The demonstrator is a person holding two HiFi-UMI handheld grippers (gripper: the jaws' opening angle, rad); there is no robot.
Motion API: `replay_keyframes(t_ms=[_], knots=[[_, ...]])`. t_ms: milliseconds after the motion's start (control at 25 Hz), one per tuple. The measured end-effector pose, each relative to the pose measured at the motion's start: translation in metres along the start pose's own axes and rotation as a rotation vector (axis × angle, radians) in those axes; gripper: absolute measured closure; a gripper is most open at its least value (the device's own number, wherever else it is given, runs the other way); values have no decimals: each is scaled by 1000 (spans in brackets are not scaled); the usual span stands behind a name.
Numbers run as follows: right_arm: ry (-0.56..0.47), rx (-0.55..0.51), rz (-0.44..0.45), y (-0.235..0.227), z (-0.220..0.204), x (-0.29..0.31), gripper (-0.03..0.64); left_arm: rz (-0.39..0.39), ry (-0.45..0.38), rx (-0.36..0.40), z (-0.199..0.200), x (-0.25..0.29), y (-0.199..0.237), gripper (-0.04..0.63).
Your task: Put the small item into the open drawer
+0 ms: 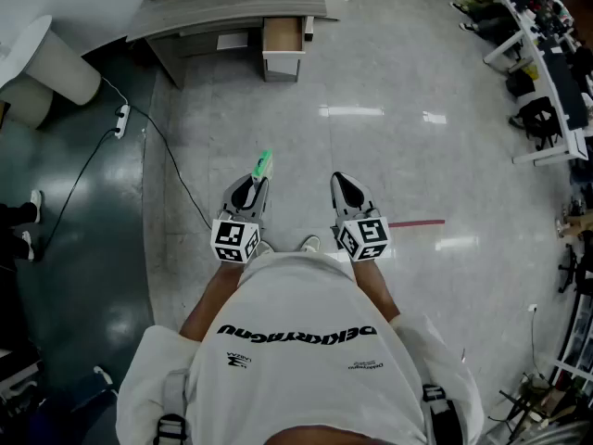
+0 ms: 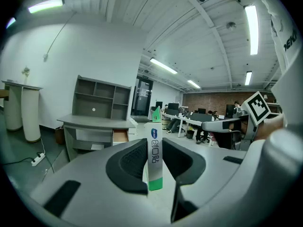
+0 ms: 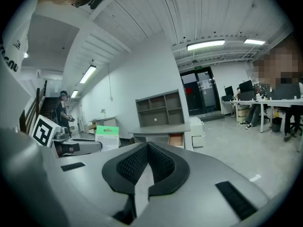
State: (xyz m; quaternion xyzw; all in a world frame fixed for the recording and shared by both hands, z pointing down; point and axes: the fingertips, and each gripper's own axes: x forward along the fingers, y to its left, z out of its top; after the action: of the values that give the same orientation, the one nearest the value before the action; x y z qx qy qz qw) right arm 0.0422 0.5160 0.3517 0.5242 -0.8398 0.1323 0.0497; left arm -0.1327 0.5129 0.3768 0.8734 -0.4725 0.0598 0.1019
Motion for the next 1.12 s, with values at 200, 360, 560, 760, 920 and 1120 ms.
replay_keyframes(t_ms=[200, 360, 560, 760, 920, 1120], knots=[[0, -5, 8, -14, 1, -8, 588, 17, 1, 3, 1, 5, -15, 489], [-13, -14, 25, -26, 1, -12, 589, 38, -1, 13, 0, 11, -28, 489], [-31, 13, 45, -49, 0, -20, 588, 66, -6, 42, -1, 23, -49, 489], [-35, 35, 50, -73, -4, -33, 588, 102, -8, 35, -2, 31, -61, 489], [-38, 37, 5, -91, -1, -35, 588, 142, -1, 33, 0, 37, -62, 489], [-47, 35, -21, -107, 1, -27, 588, 176, -3, 43, 1, 54, -58, 489]])
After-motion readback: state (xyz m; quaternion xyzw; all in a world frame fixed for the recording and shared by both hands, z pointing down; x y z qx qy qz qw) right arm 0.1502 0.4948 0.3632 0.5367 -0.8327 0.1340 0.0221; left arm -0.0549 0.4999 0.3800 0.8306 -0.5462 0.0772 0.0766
